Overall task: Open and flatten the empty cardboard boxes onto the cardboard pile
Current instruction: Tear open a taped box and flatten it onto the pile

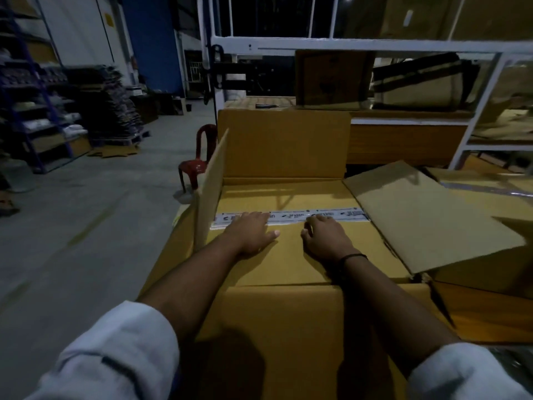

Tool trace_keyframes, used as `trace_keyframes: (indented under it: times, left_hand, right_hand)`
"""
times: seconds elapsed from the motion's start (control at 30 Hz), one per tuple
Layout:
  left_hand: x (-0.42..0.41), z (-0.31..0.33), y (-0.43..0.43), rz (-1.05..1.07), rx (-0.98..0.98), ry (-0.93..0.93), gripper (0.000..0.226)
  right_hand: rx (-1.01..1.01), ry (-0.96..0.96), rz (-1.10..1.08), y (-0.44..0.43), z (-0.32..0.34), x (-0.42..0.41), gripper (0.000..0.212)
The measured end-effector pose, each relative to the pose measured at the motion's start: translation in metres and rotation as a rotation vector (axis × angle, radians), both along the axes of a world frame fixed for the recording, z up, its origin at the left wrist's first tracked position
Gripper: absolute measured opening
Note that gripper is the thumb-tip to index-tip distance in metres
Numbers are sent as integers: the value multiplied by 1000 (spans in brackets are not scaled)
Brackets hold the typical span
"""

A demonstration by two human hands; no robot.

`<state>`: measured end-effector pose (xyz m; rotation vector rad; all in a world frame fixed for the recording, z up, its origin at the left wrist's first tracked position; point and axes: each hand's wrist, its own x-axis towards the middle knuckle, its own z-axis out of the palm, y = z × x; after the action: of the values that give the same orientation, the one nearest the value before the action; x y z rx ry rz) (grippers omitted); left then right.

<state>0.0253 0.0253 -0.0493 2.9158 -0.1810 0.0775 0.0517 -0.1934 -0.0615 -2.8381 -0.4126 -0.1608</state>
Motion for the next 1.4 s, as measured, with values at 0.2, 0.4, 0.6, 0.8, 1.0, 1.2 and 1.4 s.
trace_keyframes:
  times: [0.2,0.4,0.6,0.8,1.0,1.2,1.4]
  left_hand:
    - [17,-10,-22,55,50,-16,71]
    - [23,-1,-25,86,90,-7,67]
    - [25,11,-23,127,110,98,68]
    - [20,26,-31,92,168,224,74]
    - [13,22,-24,101,213,234,89]
    - [16,43,-15,44,233,259,81]
    - [-2,82,-3,-52,-40,33,48]
  right_hand:
    - [-28,51,53,-20,-7,29,37]
    - [-9,26,109,-22,-3,42,45]
    - [-28,78,169,-15,17,47,44]
    - [-100,145,250,-7,21,38,52]
    - [-140,170,230,-7,11,13,63]
    - [-102,127,221,-13,49,-8,72]
    - [-135,70,183,-4,86,-23,84]
